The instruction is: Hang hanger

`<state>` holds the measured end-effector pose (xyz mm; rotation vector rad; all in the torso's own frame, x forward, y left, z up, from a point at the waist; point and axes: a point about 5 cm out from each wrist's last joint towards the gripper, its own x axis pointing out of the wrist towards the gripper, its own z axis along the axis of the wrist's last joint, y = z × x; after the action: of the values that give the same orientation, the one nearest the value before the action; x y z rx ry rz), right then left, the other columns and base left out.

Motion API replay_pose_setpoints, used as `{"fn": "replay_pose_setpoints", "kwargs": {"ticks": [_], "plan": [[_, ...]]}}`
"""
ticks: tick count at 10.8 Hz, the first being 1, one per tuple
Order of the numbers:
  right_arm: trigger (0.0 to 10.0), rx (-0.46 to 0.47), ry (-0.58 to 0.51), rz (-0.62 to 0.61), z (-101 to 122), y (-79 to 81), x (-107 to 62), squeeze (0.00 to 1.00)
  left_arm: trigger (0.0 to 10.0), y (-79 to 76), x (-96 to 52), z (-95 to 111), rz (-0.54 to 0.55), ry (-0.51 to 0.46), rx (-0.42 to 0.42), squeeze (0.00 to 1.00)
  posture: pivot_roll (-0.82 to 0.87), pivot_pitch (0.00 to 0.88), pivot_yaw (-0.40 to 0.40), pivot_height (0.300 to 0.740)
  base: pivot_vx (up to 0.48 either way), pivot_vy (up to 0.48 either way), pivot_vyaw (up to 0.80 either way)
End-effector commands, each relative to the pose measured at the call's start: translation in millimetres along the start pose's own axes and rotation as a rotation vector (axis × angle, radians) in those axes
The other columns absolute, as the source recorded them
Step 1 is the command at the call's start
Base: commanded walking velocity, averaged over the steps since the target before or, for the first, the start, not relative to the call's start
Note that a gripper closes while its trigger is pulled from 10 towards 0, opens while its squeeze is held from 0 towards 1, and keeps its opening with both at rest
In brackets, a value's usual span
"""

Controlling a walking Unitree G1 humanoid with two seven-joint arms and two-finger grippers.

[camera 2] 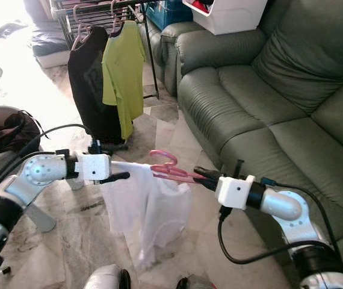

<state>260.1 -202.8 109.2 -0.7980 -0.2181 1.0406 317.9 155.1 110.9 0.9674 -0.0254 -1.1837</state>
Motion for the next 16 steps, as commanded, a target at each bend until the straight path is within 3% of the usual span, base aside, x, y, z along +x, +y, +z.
{"fn": "replay_pose_setpoints", "kwargs": {"ticks": [1,10,13,15,16], "plan": [[10.0,-0.049,-0.054,-0.049,8.0,-10.5,4.2,0.0,0.0,4.5,0.5,1.5,-0.02,-0.001,0.021,0.0,-0.04,0.03,0.012,0.74,0.0,0.0,0.0],[10.0,-0.066,-0.071,-0.047,8.0,-6.3,13.2,0.0,0.0,6.2,9.0,7.0,-0.144,-0.051,-0.001,0.0,-0.04,0.029,0.015,0.74,0.0,0.0,0.0],[10.0,-0.01,-0.062,-0.035,5.6,-3.0,14.6,0.0,0.0,4.4,11.3,7.6,-0.164,-0.052,-0.005,0.0,-0.04,0.027,0.014,0.74,0.0,0.0,0.0],[10.0,-0.022,-0.059,-0.027,6.1,-3.6,16.2,0.0,0.0,2.3,11.4,6.6,-0.169,-0.051,-0.008,0.0,-0.04,0.024,0.01,0.74,0.0,0.0,0.0],[10.0,0.037,-0.054,-0.016,3.6,-4.3,17.0,1.0,0.0,1.7,10.2,5.3,-0.168,-0.047,-0.009,0.0,-0.04,0.024,0.008,0.74,0.0,0.0,0.0]]}}
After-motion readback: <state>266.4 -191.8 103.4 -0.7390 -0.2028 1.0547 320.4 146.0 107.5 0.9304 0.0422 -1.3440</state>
